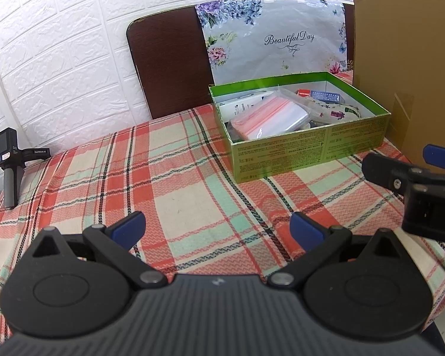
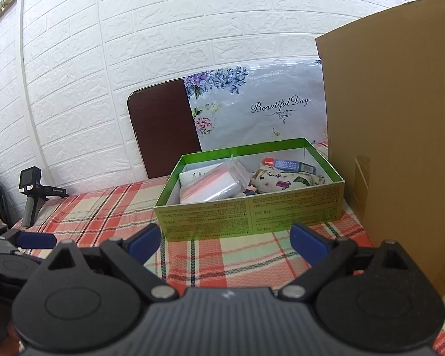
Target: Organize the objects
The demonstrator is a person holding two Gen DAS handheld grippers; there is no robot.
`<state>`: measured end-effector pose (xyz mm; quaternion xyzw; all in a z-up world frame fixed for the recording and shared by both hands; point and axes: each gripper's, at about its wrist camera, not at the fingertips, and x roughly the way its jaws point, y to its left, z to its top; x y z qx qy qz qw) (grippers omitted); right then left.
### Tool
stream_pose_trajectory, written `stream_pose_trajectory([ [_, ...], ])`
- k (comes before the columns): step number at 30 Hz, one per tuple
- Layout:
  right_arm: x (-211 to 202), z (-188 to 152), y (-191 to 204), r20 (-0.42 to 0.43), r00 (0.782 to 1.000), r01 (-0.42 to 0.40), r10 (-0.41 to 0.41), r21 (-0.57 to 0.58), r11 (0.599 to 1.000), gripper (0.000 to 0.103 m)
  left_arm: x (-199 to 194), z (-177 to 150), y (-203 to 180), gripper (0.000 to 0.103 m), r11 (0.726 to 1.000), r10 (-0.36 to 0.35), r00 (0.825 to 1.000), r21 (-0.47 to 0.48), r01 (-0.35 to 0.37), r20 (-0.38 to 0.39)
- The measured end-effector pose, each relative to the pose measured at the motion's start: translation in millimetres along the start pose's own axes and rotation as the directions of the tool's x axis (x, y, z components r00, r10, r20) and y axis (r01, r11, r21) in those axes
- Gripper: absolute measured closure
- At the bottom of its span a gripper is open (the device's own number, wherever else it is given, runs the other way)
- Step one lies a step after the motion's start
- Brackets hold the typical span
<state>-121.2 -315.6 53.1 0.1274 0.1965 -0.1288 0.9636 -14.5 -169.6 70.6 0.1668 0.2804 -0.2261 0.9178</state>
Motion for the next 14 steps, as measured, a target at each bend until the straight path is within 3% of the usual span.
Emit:
stream_pose_trajectory([
  [14,4.2,-2.4,0.6,-0.006,1.0,0.0,0.0,-0.008,1.0,0.005,2.9,0.5,5.1,0.0,0.998,-0.039,0.999,-0.044,0.038,-0.003],
])
